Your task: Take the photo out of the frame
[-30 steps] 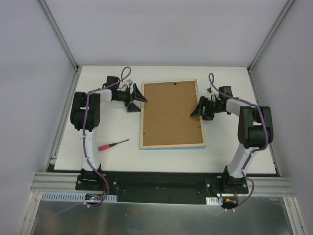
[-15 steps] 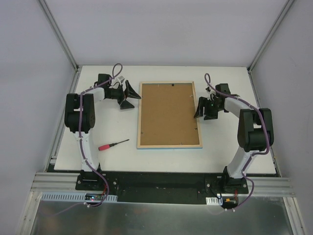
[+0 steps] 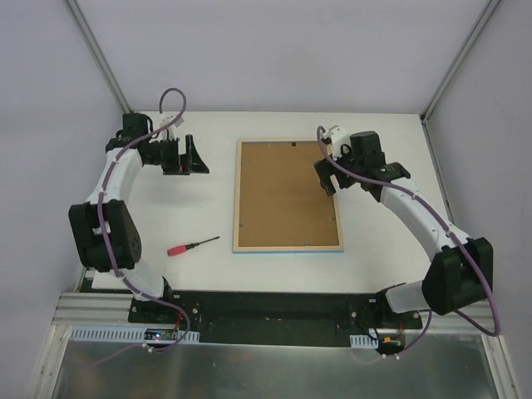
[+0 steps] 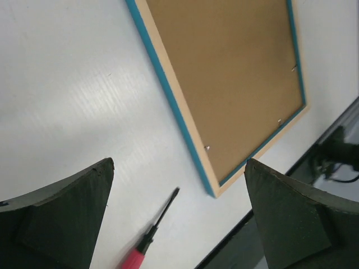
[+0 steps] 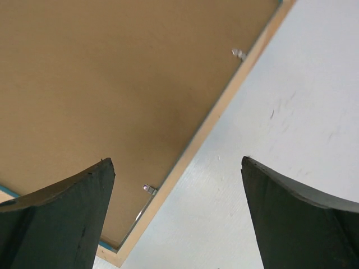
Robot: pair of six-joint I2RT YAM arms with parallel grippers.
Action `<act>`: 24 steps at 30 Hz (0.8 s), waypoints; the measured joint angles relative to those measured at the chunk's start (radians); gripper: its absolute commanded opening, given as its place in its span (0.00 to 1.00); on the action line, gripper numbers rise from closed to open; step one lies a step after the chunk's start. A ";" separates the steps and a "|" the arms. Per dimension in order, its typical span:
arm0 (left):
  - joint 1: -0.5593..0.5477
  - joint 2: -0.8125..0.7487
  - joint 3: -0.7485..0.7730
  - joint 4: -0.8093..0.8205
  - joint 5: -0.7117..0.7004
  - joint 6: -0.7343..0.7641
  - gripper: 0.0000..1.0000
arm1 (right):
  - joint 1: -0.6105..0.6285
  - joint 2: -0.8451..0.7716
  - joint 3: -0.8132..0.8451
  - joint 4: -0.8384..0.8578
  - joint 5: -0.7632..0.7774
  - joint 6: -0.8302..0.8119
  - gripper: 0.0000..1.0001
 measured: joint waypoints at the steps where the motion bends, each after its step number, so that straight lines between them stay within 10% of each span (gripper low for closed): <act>1: 0.003 -0.045 -0.010 -0.034 -0.028 0.061 0.99 | 0.033 -0.026 0.004 0.006 0.012 -0.023 0.96; 11: -0.020 -0.322 -0.271 -0.244 -0.385 0.572 0.99 | 0.158 -0.068 0.069 -0.013 0.017 -0.068 0.96; 24: -0.179 -0.355 -0.513 -0.261 -0.655 0.751 0.96 | 0.164 -0.292 0.013 -0.054 0.011 -0.100 0.96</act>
